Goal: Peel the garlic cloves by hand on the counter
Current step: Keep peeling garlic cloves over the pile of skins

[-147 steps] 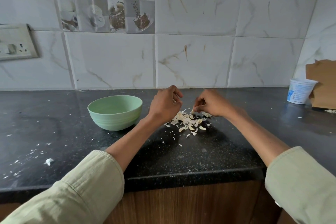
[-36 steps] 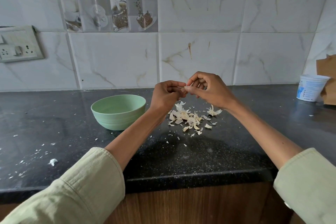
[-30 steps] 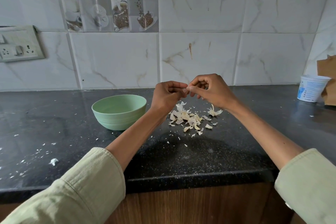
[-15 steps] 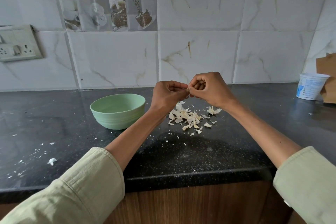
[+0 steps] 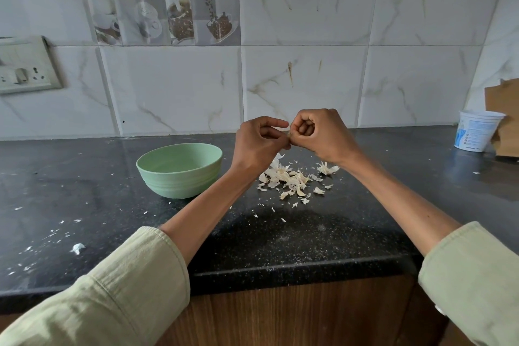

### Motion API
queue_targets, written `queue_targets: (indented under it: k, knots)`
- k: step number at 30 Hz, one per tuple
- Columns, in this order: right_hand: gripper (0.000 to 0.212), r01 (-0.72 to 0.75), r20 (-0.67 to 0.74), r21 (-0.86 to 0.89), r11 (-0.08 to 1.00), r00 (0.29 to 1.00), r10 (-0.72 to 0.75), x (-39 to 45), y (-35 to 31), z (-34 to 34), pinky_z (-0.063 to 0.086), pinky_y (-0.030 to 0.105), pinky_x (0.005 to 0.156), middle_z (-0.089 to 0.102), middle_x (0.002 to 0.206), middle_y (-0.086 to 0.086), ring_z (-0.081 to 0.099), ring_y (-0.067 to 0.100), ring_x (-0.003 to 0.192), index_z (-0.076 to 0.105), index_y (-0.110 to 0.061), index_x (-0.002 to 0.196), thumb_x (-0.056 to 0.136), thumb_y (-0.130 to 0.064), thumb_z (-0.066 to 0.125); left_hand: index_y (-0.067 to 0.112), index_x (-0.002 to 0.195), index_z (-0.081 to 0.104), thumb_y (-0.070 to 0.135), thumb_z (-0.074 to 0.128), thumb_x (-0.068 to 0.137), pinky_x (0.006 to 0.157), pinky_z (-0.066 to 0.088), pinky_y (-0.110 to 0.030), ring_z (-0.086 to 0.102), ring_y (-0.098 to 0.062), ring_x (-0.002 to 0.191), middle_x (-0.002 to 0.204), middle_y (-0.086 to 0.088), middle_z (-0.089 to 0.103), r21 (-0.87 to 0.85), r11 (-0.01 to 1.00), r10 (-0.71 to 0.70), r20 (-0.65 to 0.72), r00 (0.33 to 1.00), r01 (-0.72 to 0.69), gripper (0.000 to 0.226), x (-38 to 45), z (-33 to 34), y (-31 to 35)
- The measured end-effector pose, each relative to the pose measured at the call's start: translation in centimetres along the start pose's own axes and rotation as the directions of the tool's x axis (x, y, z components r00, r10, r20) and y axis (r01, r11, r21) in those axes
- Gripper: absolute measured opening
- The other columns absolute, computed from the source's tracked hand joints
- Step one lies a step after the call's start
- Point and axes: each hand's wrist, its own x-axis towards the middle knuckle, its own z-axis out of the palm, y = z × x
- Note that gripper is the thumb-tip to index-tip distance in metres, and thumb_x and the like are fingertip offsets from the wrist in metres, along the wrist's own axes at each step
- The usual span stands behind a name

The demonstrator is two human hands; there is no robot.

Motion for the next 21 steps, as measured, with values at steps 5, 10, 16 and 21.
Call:
queue_targets:
  k: [5, 10, 16, 21]
  knots:
    - [0.01, -0.03, -0.05, 0.044, 0.999, 0.998, 0.032, 0.2, 0.4, -0.2, 0.048, 0.017, 0.063, 0.072, 0.071, -0.006, 0.058, -0.001, 0.061, 0.074, -0.013, 0.079, 0.083, -0.014, 0.083, 0.009, 0.117, 0.072, 0.008, 0.082, 0.09, 0.077, 0.057, -0.02, 0.077, -0.014, 0.086, 0.091, -0.011, 0.081, -0.157, 0.986, -0.053, 0.033, 0.998, 0.058, 0.03, 0.2, -0.1, -0.1]
    - [0.006, -0.056, -0.021, 0.045, 0.997, 0.998, 0.057, 0.1, 0.5, -0.4, 0.046, 0.019, 0.062, 0.069, 0.069, -0.007, 0.055, -0.001, 0.06, 0.075, -0.013, 0.082, 0.085, -0.012, 0.08, 0.009, 0.117, 0.073, 0.008, 0.079, 0.093, 0.084, 0.056, -0.024, 0.076, -0.018, 0.096, 0.102, -0.015, 0.08, -0.25, 0.964, -0.081, 0.03, 0.996, 0.086, 0.025, 0.6, -0.4, -0.5]
    - [0.028, -0.094, 0.098, 0.032, 0.995, 0.991, 0.091, 0.1, 0.8, -0.6, 0.059, 0.04, 0.066, 0.071, 0.064, -0.003, 0.068, 0.013, 0.058, 0.073, -0.013, 0.078, 0.104, -0.017, 0.063, 0.013, 0.103, 0.079, 0.014, 0.083, 0.09, 0.079, 0.054, -0.023, 0.068, -0.014, 0.086, 0.093, -0.011, 0.079, -0.2, 0.974, -0.108, -0.004, 0.994, 0.105, 0.014, 1.0, -0.4, -1.1]
    - [0.013, -0.078, 0.08, 0.043, 0.996, 0.994, 0.075, 0.2, 1.1, -0.9, 0.054, 0.035, 0.061, 0.069, 0.079, 0.002, 0.067, 0.023, 0.065, 0.063, -0.018, 0.095, 0.096, -0.021, 0.076, 0.013, 0.097, 0.081, 0.015, 0.083, 0.091, 0.077, 0.057, -0.024, 0.067, -0.009, 0.08, 0.09, -0.01, 0.079, -0.031, 0.998, -0.05, -0.06, 0.997, 0.048, 0.007, 1.2, -0.2, -1.6]
